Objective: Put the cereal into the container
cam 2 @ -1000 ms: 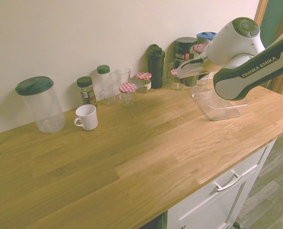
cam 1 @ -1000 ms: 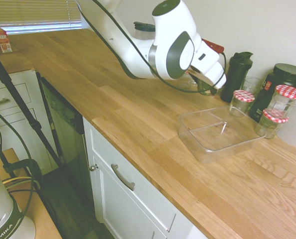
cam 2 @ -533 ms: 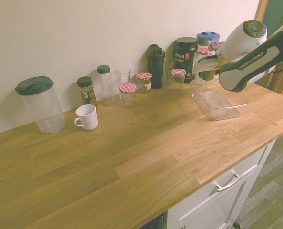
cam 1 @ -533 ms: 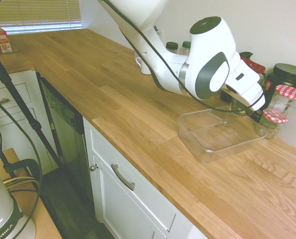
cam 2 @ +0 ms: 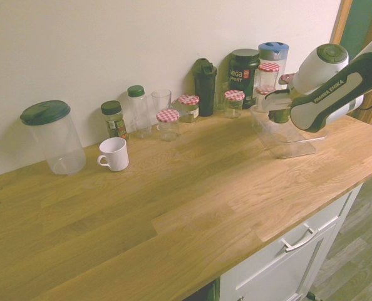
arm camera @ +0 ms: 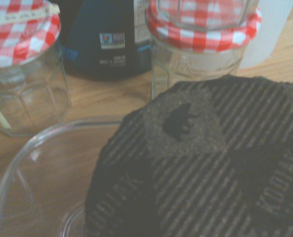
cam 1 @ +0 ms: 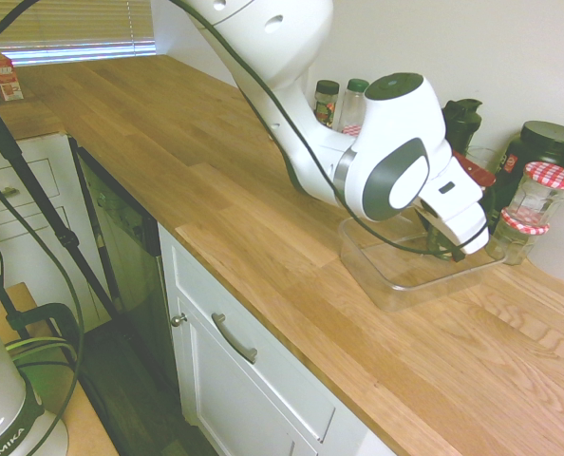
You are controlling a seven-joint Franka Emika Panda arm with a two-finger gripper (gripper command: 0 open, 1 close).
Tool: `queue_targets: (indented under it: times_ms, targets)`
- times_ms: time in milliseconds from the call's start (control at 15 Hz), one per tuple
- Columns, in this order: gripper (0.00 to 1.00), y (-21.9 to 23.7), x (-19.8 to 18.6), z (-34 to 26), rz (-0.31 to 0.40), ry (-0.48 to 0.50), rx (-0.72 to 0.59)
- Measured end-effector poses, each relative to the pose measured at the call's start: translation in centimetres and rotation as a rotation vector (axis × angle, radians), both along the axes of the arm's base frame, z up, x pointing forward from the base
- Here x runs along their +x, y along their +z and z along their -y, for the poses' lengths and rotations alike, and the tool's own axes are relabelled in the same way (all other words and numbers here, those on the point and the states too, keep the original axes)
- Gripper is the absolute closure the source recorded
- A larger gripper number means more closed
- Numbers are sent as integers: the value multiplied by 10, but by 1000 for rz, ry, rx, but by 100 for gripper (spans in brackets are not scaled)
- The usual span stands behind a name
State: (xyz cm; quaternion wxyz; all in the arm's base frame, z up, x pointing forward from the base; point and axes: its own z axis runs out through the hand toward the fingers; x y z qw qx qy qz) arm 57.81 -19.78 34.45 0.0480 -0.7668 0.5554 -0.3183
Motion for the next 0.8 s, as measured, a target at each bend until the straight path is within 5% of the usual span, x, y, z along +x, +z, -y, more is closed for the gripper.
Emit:
queue_targets:
  times_ms: [267,333,800]
  targets:
    - [100,-25,3,-8,-11,-4,34]
    - [0,-25,4,-11,-11,-6,44]
    - [0,-7,2,-5,-130,-39,107]
